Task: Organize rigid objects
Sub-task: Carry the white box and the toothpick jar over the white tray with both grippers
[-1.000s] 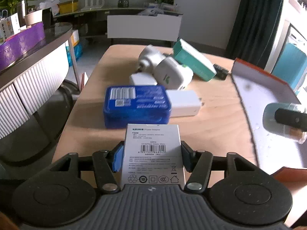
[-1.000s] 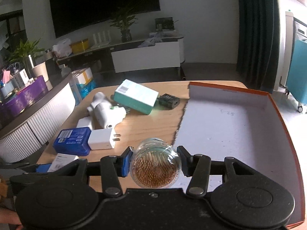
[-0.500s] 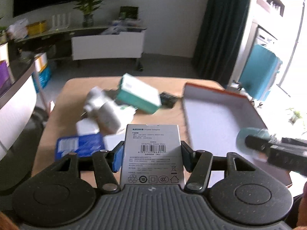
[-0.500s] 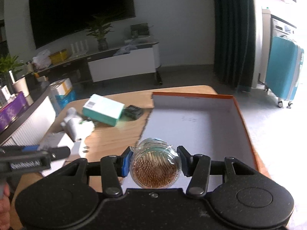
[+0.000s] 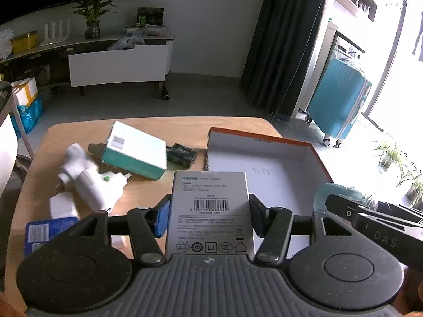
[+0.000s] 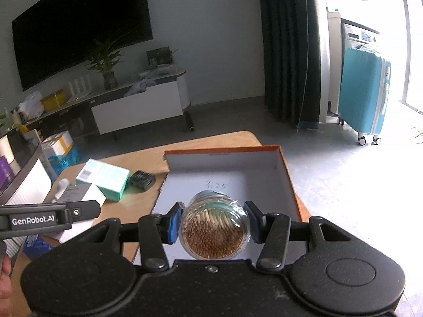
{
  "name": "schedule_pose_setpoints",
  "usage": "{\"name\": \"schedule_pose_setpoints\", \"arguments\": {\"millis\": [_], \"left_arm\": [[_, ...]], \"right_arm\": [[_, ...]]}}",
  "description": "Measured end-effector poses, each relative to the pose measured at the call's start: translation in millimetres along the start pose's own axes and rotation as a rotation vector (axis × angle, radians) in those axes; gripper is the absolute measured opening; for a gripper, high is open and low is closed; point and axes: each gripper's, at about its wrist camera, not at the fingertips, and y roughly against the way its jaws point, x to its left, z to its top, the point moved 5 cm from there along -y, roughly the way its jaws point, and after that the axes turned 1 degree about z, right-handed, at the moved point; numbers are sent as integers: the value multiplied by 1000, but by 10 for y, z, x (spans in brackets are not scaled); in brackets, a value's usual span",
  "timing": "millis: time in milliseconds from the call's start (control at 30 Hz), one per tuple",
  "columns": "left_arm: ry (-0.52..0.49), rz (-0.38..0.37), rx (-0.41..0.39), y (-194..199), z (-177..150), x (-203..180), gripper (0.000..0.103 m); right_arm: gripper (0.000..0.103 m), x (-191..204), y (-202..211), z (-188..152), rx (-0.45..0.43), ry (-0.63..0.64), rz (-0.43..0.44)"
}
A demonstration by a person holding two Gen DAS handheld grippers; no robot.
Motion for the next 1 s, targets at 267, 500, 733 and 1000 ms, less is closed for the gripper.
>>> {"name": "schedule_pose_setpoints", "arguments": {"millis": [267,500,733,1000], "left_arm": [[-16,-8,11,-103,100,-187,59],[-20,-20,12,-176,163,-314,59],[-28,-32,21,-253,184,-398,59],[-31,-37,31,-343,213,-433,59]], "right_arm": [[60,-100,-37,108,-18,-17,-6],[60,-167,-86,180,-25,-19,-17],[60,-198,-132,222,-27,-20,-28],[60,-175,-198,224,-23,-16,-37]]}}
